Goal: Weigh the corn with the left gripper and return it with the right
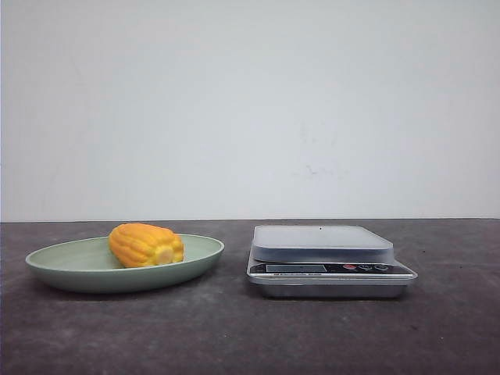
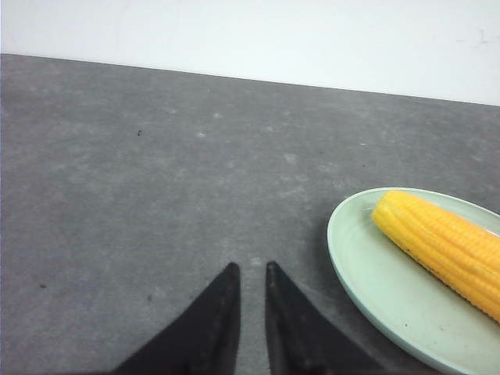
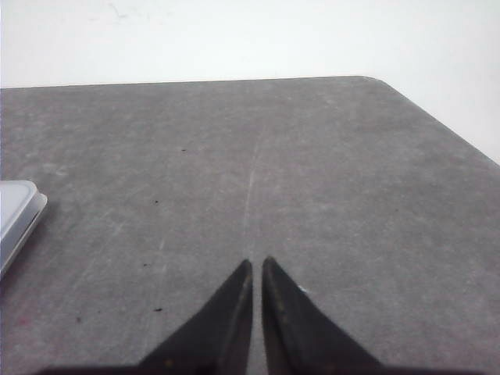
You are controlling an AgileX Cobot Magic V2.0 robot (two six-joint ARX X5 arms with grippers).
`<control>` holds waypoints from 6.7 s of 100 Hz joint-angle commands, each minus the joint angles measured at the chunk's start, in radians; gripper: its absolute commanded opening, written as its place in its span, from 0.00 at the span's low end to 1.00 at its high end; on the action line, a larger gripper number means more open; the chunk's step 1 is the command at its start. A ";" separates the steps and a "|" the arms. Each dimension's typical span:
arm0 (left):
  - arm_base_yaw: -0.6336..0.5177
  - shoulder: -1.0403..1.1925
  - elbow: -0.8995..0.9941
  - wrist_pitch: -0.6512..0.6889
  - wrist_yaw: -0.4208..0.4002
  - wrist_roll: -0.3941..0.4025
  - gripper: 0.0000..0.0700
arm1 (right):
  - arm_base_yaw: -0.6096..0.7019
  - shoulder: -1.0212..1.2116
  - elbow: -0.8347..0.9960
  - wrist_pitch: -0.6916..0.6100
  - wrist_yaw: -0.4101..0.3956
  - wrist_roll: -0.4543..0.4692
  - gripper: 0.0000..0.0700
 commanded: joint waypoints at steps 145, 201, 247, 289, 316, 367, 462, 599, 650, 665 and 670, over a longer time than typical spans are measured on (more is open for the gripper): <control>0.000 -0.002 -0.018 -0.006 -0.003 0.014 0.03 | 0.000 -0.001 -0.006 -0.004 -0.013 0.018 0.02; -0.001 -0.001 -0.014 0.148 -0.002 -0.194 0.02 | 0.000 -0.001 -0.001 0.009 -0.026 0.052 0.01; -0.002 0.430 0.517 0.026 0.103 -0.287 0.02 | 0.000 0.340 0.513 -0.060 -0.130 0.214 0.01; -0.054 0.796 0.980 -0.234 0.237 -0.283 0.73 | 0.000 0.587 0.833 -0.195 -0.308 0.161 0.51; -0.254 0.995 1.017 -0.263 0.098 -0.255 0.73 | 0.017 0.668 0.948 -0.317 -0.389 0.159 0.64; -0.501 1.512 1.017 -0.240 -0.140 -0.319 0.73 | 0.047 0.738 0.992 -0.411 -0.394 0.103 0.81; -0.565 1.654 1.017 -0.222 -0.167 -0.339 0.35 | 0.054 0.737 0.992 -0.414 -0.394 0.089 0.81; -0.838 1.915 1.634 -0.423 -0.161 -0.341 0.01 | 0.054 0.737 0.992 -0.447 -0.389 0.088 0.80; -0.851 2.053 1.727 -0.503 -0.158 -0.363 0.17 | 0.054 0.738 0.992 -0.470 -0.386 0.081 0.81; -0.851 2.053 1.727 -0.509 -0.158 -0.361 0.74 | 0.054 0.737 0.992 -0.470 -0.386 0.081 0.80; -0.851 2.053 1.727 -0.508 -0.159 -0.360 0.72 | 0.054 0.738 0.992 -0.470 -0.386 0.081 0.80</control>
